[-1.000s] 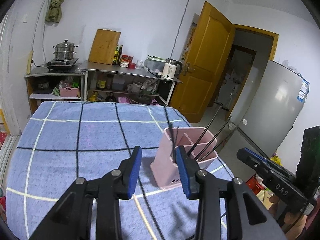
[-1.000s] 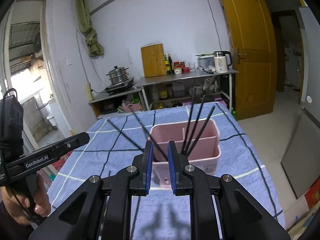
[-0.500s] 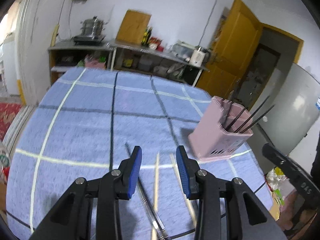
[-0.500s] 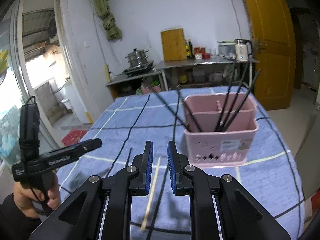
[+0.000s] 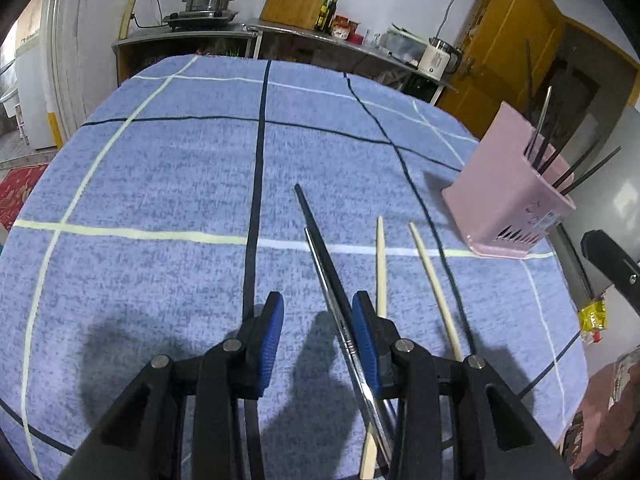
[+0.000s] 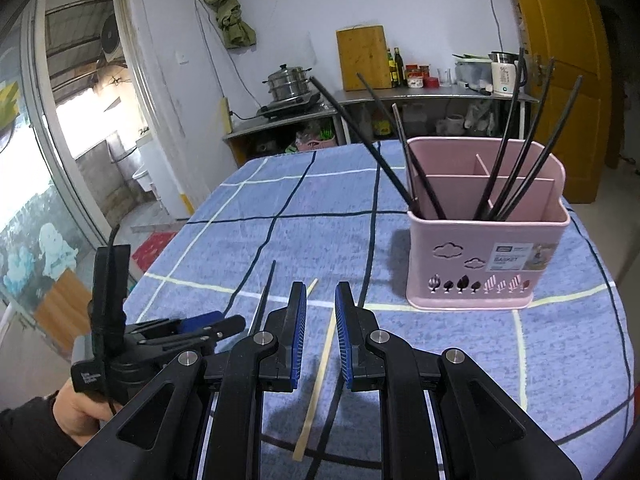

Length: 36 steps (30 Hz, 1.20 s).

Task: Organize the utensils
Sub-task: 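Move both tools back down to the chopsticks on the cloth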

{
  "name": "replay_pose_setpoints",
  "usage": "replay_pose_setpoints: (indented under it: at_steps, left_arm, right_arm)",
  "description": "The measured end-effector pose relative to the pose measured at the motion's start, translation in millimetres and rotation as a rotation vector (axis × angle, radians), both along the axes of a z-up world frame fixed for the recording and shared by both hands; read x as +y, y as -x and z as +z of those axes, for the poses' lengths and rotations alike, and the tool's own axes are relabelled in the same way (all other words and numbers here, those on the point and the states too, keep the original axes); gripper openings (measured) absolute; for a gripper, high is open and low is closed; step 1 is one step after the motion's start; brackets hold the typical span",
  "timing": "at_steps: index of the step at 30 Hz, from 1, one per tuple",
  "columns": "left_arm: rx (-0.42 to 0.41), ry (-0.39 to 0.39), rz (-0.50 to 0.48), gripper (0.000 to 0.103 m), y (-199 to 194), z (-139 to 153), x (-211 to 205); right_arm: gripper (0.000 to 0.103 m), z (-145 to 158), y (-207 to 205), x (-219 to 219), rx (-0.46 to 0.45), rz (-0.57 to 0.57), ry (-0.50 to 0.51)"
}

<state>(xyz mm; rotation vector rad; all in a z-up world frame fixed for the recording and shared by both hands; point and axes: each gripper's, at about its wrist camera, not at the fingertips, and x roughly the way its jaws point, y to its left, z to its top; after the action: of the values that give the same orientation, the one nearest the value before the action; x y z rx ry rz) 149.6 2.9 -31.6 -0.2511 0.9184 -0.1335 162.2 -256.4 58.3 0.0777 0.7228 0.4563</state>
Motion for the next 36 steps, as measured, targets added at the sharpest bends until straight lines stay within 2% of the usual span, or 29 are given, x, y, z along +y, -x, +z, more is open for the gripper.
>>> replay_pose_setpoints:
  at_steps: [4, 11, 14, 16, 17, 19, 21, 29, 33, 36]
  left_arm:
    - [0.029, -0.039, 0.004, 0.037, -4, -9, -4]
    - [0.014, -0.091, 0.005, 0.040, -7, -10, -10]
    - [0.016, -0.164, -0.003, 0.040, -9, -10, -19]
    - [0.020, -0.183, 0.000, 0.040, -11, -10, -21]
    - [0.021, -0.170, 0.006, 0.038, -11, -10, -19]
    - [0.027, -0.147, 0.037, 0.025, -11, -10, -11]
    - [0.035, -0.125, 0.058, 0.019, -11, -10, -4]
    - [0.040, -0.092, 0.103, 0.017, -7, -12, 26]
    - [0.048, -0.033, 0.097, 0.013, -7, -13, 43]
    - [0.061, 0.039, 0.089, 0.011, -10, -15, 55]
  right_arm:
    - [0.015, -2, -4, 3, 0.005, 0.008, 0.002]
    - [0.015, -4, -9, 6, 0.012, 0.012, 0.000]
    - [0.015, -4, -9, 7, 0.015, 0.014, -0.002]
    - [0.015, -4, -7, 7, 0.015, 0.017, -0.002]
    - [0.015, -4, -7, 7, 0.017, 0.018, -0.003]
    - [0.015, -4, -7, 10, 0.021, 0.024, -0.006]
    - [0.015, -6, -8, 17, 0.028, 0.041, 0.000]
    - [0.015, -30, -22, 56, 0.090, 0.130, 0.029]
    - [0.015, -44, -35, 77, 0.130, 0.167, 0.045]
    - [0.015, -56, -44, 87, 0.159, 0.177, 0.056]
